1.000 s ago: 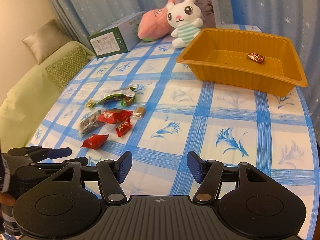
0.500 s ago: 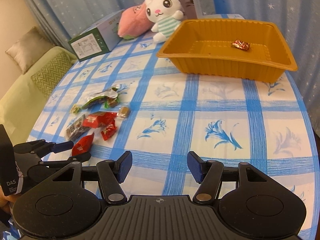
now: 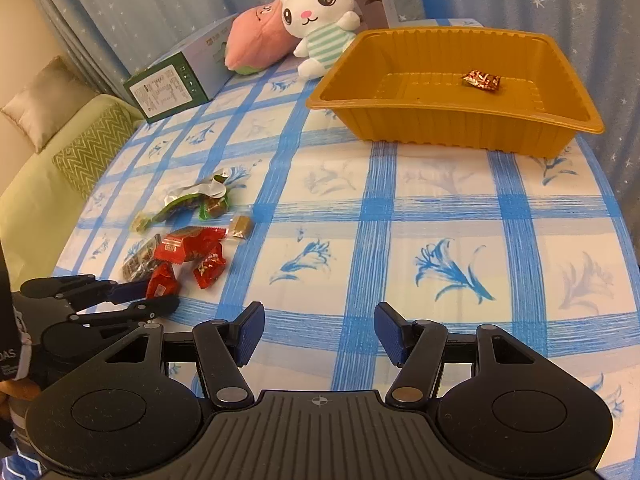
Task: Organize snacks
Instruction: 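Grasp the large red candy packet with the left tool while the right grasps the clear cake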
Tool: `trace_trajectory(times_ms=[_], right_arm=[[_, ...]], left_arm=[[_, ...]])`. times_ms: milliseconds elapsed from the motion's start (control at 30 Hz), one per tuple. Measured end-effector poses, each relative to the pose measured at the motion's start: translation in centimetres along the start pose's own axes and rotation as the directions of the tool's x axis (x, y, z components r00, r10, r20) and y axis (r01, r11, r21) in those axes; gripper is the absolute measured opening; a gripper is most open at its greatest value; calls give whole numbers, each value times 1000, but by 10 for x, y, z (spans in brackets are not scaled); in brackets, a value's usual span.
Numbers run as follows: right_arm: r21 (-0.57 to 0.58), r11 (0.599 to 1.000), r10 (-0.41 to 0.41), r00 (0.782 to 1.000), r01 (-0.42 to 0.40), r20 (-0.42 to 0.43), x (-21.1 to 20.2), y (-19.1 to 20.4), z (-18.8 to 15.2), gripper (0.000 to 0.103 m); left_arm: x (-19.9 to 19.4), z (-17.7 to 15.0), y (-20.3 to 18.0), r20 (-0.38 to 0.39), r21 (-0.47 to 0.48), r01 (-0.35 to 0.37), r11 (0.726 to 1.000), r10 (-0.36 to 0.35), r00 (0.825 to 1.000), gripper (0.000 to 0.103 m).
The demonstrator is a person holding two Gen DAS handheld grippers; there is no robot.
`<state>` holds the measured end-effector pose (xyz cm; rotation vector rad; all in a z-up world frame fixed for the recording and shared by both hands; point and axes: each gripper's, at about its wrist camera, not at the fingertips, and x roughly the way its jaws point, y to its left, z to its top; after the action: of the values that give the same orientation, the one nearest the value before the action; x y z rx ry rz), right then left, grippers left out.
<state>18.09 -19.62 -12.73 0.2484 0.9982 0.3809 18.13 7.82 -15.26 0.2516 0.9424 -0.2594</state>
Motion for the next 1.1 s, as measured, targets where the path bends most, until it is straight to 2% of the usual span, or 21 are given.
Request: trace_trajectory(times_ms=[133,333,467,567,733,833,1100], right_arm=[[-22,1000,8,1000,-7,6,7,5,2,61],[-81,996,41,999,-38,30,23,19,11,61],[-132,990,63,997,-59,33,37,34,21,60],[-158,985,81,996,-74,33,49,45,29,50],[-192,978,86,996,-78,33,70,63,43,42],[-200,977,76,997,-70,22,84,70,50,36],[-191,981,18,1000,-19,-9,115,79,58,32]], left_arm=[[-7,1,7,4,-60,38,997,-37,999,26],[-28,-2,19,25,-127,58,990,-55,998,26],[-43,-2,30,47,-163,42,986,-35,998,26],[-51,-2,42,62,-205,25,978,-12,998,26],[-58,-2,66,70,-272,-18,962,38,997,26],[-59,-3,79,67,-298,-42,954,65,996,26],[-58,-3,104,66,-335,-76,939,104,992,26]])
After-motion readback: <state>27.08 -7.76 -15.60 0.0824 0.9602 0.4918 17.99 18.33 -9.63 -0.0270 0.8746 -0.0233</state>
